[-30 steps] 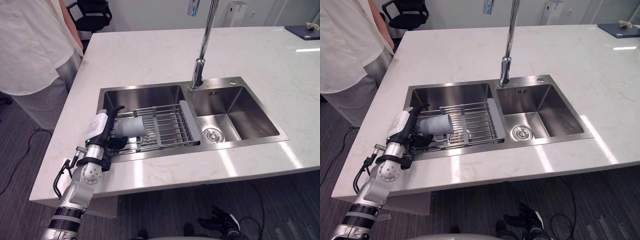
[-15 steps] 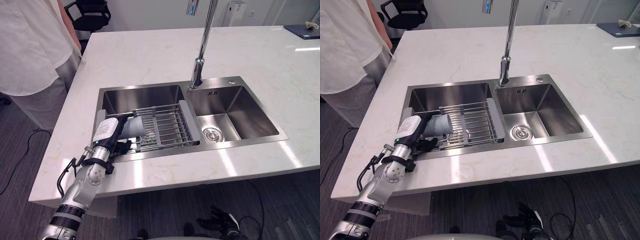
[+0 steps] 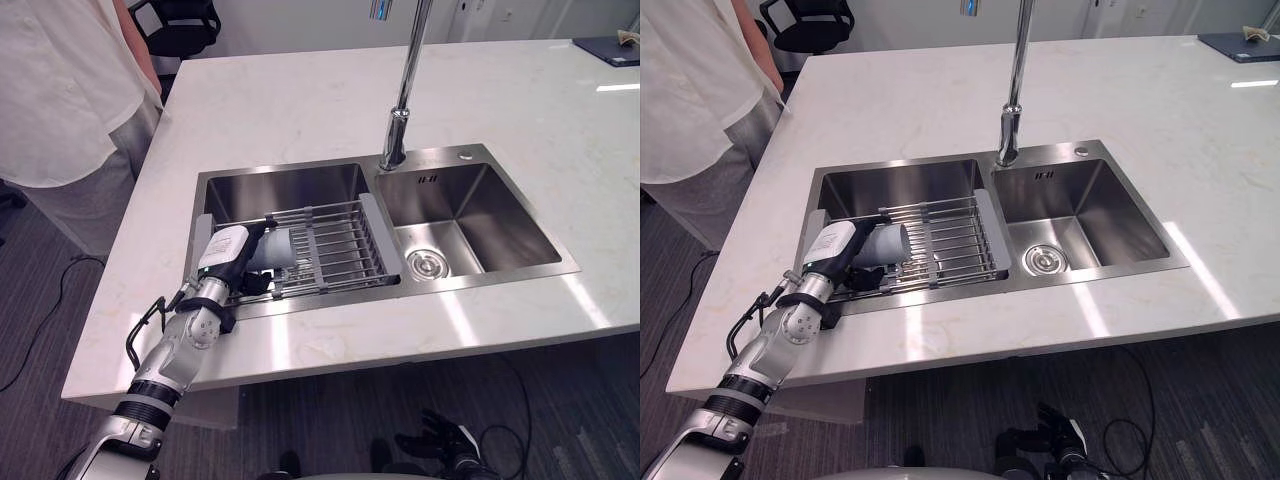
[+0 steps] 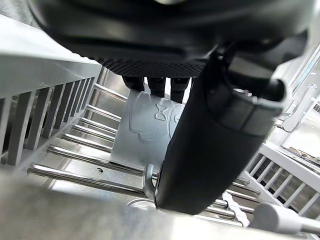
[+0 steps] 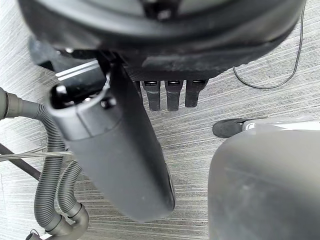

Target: Walk over to the sink, pick up the cup, carry it to the dishwasher, place the cup inside the dishwasher, then close the dishwasher door

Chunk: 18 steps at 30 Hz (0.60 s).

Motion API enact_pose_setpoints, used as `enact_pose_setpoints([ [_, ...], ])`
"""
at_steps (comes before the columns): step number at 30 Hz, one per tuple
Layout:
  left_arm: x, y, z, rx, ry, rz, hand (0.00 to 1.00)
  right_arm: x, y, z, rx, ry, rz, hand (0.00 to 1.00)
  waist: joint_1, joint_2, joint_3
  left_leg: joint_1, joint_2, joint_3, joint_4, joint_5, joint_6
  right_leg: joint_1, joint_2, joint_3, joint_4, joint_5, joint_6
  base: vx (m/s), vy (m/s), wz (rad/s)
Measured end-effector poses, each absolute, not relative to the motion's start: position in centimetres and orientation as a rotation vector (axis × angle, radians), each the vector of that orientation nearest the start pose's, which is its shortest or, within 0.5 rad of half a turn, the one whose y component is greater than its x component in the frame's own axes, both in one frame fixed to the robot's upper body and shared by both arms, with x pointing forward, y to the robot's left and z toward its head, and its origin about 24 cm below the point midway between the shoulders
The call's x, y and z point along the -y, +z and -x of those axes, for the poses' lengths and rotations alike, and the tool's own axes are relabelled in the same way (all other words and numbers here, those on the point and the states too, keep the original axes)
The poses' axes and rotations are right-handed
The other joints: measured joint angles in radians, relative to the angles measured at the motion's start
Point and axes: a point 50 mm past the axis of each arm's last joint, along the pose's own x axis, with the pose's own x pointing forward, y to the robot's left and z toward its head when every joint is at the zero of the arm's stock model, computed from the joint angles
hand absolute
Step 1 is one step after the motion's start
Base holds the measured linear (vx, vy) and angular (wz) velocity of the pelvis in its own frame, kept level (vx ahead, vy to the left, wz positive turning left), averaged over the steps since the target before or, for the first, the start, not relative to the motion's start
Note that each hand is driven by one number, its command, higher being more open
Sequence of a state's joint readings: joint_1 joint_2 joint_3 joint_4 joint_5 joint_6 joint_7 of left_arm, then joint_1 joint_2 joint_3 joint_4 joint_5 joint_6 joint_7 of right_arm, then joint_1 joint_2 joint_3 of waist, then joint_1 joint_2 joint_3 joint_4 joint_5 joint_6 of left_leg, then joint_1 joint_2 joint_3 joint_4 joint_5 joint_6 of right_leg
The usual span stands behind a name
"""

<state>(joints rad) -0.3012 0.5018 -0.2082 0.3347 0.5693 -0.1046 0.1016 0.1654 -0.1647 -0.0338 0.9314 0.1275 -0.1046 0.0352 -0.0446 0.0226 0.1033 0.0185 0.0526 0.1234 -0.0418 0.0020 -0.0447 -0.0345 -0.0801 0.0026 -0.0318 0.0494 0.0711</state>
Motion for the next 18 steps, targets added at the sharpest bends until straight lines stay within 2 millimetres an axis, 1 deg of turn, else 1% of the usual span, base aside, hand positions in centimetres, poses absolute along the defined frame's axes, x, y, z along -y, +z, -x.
enact_pose_setpoints([
  [4,-20.9,7.1,-31.3,0.106,-0.097,-1.12,0.3,22.1,-14.8,-9.2,-0.975,-0.177,0.006,0.9,0.0,0.0,0.006,-0.008,0.0,0.005,-0.001,0.005,-0.004,-0.015,0.001,0.01,0.0,-0.002,0.0,-0.07,-0.008,-0.07],
  [7,-21.7,8.3,-32.5,0.097,-0.079,-1.155,0.3,22.0,-14.8,-9.4,-0.969,-0.175,0.005,0.9,-0.005,-0.003,0.014,-0.008,0.001,0.008,-0.006,0.006,-0.006,-0.023,0.005,0.022,0.001,-0.001,-0.001,-0.03,-0.008,-0.14],
  [8,-22.0,8.9,-32.8,0.099,-0.072,-1.172,0.3,22.0,-14.8,-9.4,-0.968,-0.175,0.005,0.9,-0.012,-0.003,0.019,-0.008,0.002,0.011,-0.007,0.006,-0.005,-0.025,0.005,0.025,0.0,-0.001,-0.002,0.0,-0.004,-0.08],
  [10,-22.4,9.4,-32.9,0.106,-0.064,-1.186,0.3,22.0,-14.8,-9.4,-0.968,-0.175,0.003,0.9,-0.026,-0.003,0.024,-0.007,0.002,0.013,-0.011,0.006,-0.005,-0.024,0.006,0.027,0.0,0.006,-0.006,0.05,-0.006,-0.06],
  [11,-22.4,9.8,-33.0,0.119,-0.062,-1.178,0.3,22.0,-14.8,-9.3,-0.97,-0.178,0.0,0.9,-0.028,-0.002,0.026,-0.006,0.002,0.016,-0.012,0.01,0.002,-0.024,0.007,0.03,0.0,0.013,0.005,0.08,-0.007,-0.08],
  [13,-22.4,10.1,-33.1,0.127,-0.058,-1.177,0.3,22.0,-14.8,-9.2,-0.974,-0.179,0.0,0.9,-0.03,-0.001,0.027,-0.002,0.003,0.019,-0.015,0.008,0.002,-0.023,0.009,0.035,-0.001,0.013,0.005,0.1,-0.009,-0.1],
  [14,-22.4,10.3,-33.2,0.131,-0.057,-1.18,0.3,22.0,-14.8,-9.4,-0.968,-0.178,-0.001,0.9,-0.031,-0.001,0.027,0.0,0.003,0.019,-0.018,0.008,0.002,-0.021,0.01,0.035,-0.003,0.013,0.005,0.09,-0.012,-0.07],
  [18,-22.4,10.3,-33.2,0.125,-0.067,-1.164,0.3,21.8,-14.6,-9.9,-0.945,-0.174,-0.004,0.9,-0.034,-0.001,0.027,0.009,0.001,0.014,-0.018,0.008,0.002,-0.011,0.008,0.028,-0.003,0.012,0.003,0.02,-0.01,0.01],
])
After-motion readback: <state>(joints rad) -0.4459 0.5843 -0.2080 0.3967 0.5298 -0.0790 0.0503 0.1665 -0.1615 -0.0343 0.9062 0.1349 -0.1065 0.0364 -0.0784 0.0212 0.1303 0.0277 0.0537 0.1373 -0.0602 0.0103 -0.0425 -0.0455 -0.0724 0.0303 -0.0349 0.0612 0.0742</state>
